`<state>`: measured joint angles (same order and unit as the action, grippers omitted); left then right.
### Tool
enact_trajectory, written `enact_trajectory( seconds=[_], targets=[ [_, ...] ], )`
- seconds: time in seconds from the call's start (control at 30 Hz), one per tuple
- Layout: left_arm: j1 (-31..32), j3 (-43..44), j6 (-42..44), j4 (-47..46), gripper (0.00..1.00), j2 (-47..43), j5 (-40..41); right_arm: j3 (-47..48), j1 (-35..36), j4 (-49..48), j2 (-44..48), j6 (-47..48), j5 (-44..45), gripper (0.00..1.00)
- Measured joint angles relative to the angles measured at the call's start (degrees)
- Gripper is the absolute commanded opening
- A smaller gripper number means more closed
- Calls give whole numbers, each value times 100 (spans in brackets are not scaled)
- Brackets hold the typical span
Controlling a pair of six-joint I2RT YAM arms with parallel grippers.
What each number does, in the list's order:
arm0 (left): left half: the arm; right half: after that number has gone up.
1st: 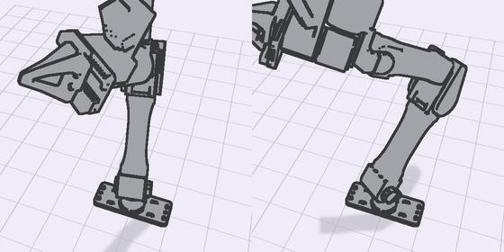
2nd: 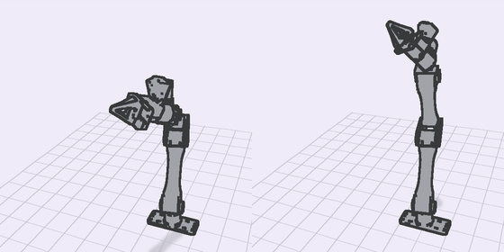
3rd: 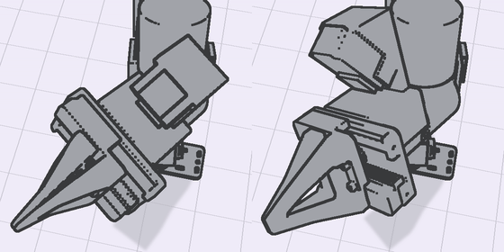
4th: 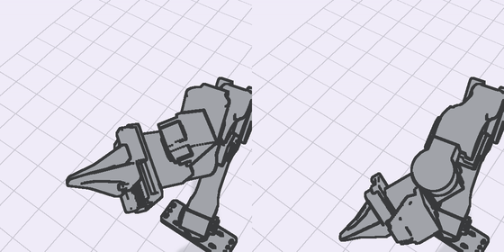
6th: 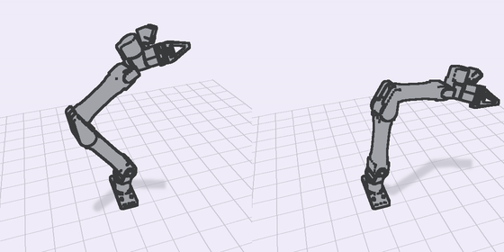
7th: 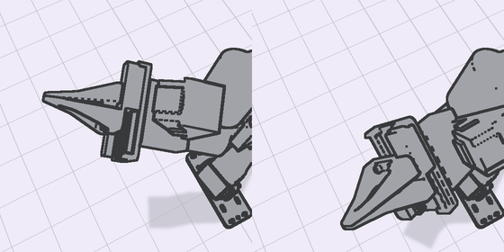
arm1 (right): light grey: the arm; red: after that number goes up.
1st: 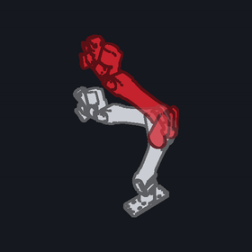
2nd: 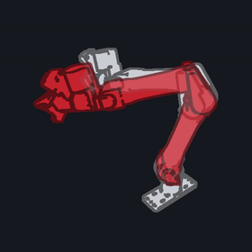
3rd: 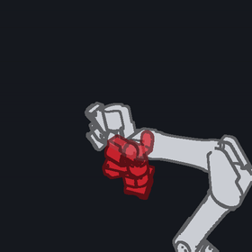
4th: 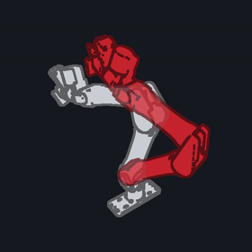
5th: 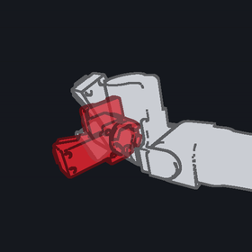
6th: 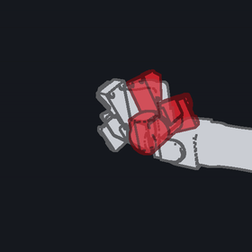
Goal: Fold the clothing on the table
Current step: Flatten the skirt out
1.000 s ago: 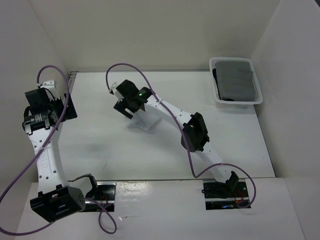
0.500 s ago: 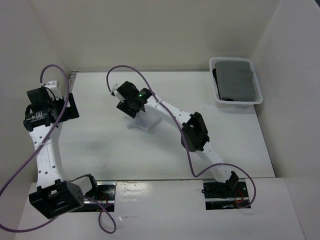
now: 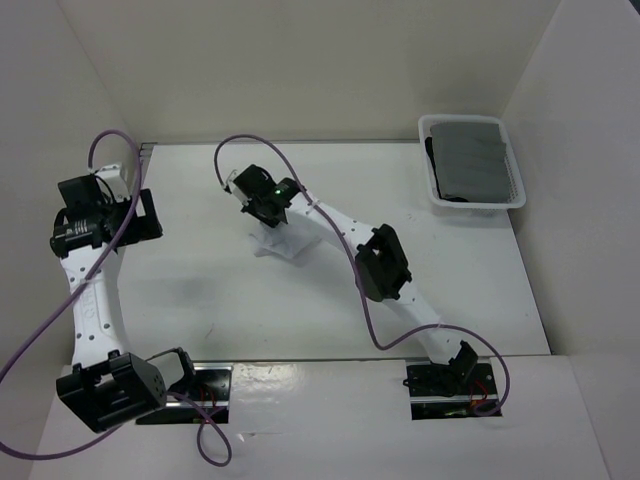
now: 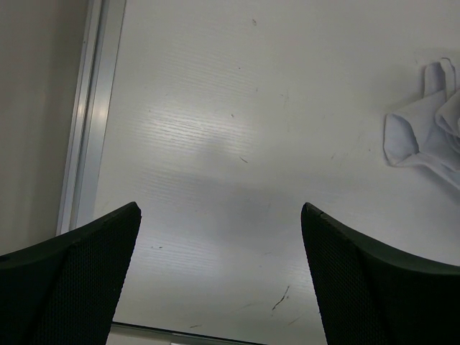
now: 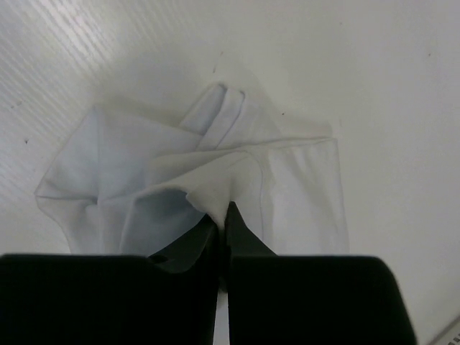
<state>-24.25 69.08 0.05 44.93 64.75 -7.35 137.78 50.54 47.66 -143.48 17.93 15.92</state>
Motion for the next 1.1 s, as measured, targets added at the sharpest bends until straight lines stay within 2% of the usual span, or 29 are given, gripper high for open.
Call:
enact_trajectory(
  seconds=[0.13, 0.27, 0.6, 0.83, 1.1],
  targets=[
    [22, 0, 133, 2, 98, 81, -219, 295, -101, -7, 35, -24, 0, 1],
    [289, 0, 282, 11, 98, 271, -402, 334, -262, -4, 341, -31, 2, 0],
    [1821, 125, 476, -22, 95, 828, -595, 411, -498, -122, 1589, -66, 192, 0],
    [2844, 210, 586, -120, 94, 1416, -415, 367, -579, -181, 1777, -140, 317, 0],
    [3082, 310, 590, -302, 94, 1576, -398, -2, -861, -195, 1781, -203, 492, 0]
  ],
)
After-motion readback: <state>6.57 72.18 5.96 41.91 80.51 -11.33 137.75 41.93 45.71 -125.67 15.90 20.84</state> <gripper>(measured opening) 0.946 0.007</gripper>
